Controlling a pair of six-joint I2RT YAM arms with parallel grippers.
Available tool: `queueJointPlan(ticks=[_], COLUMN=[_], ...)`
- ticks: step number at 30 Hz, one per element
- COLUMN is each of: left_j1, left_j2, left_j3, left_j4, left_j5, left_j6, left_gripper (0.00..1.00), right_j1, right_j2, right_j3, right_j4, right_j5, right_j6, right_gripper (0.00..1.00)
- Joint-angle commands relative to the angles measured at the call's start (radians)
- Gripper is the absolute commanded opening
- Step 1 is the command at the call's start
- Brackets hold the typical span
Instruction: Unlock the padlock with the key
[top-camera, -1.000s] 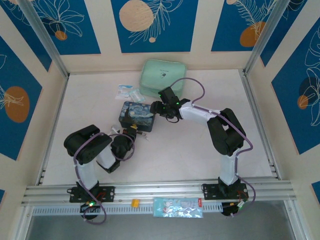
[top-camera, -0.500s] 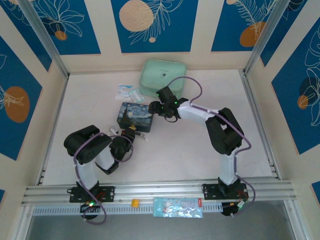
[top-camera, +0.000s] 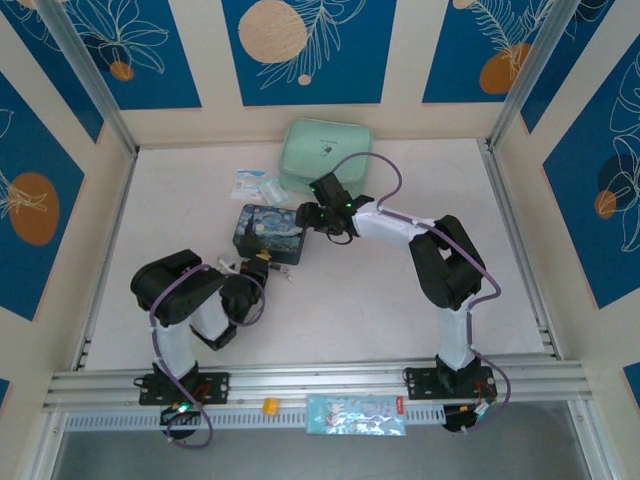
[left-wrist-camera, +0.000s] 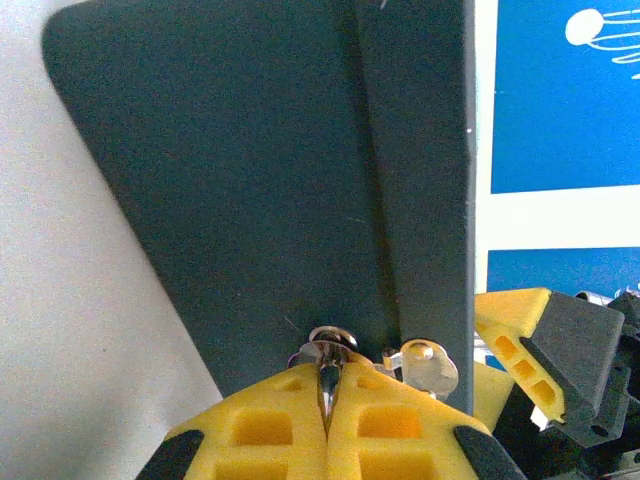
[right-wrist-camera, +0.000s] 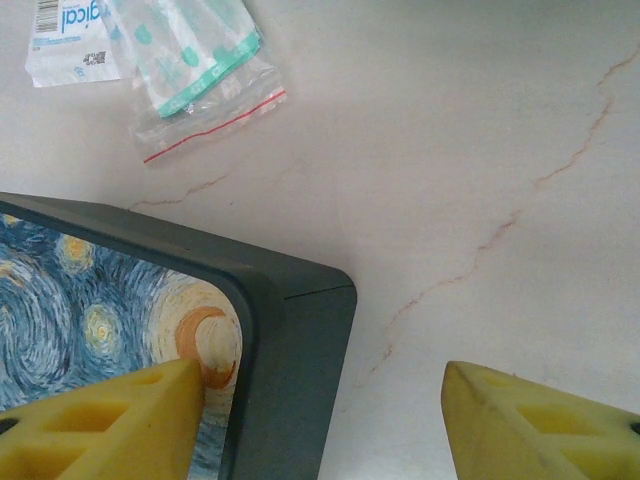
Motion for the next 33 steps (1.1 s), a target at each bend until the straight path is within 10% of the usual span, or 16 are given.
queueJointPlan(ticks=[1,15,33], left_j1=[0.021,0.043,0.037], left_j2=[-0.003,-0.602,-0.451], left_j3=[-0.054,0.127,0.135], left_j4=[-0.156,-1.029,-0.804], left_j5=[-0.115,-0.091,0.113], left_j6=[-0.011,0.333,0.369], left_gripper=[0.00,0.00,0.00], right_j1=[-0.004,-0.015,-0.019], right_j2=[0.000,-0.017,-0.105], right_j3=[-0.016,-0.011,-0.024], right_j4=[-0.060,-0.049,-0.012], right_j5=[0.047,0.020,-0.190], right_j6=[0.009,-0.048,-0.126], right_gripper=[0.63,0.62,0.79])
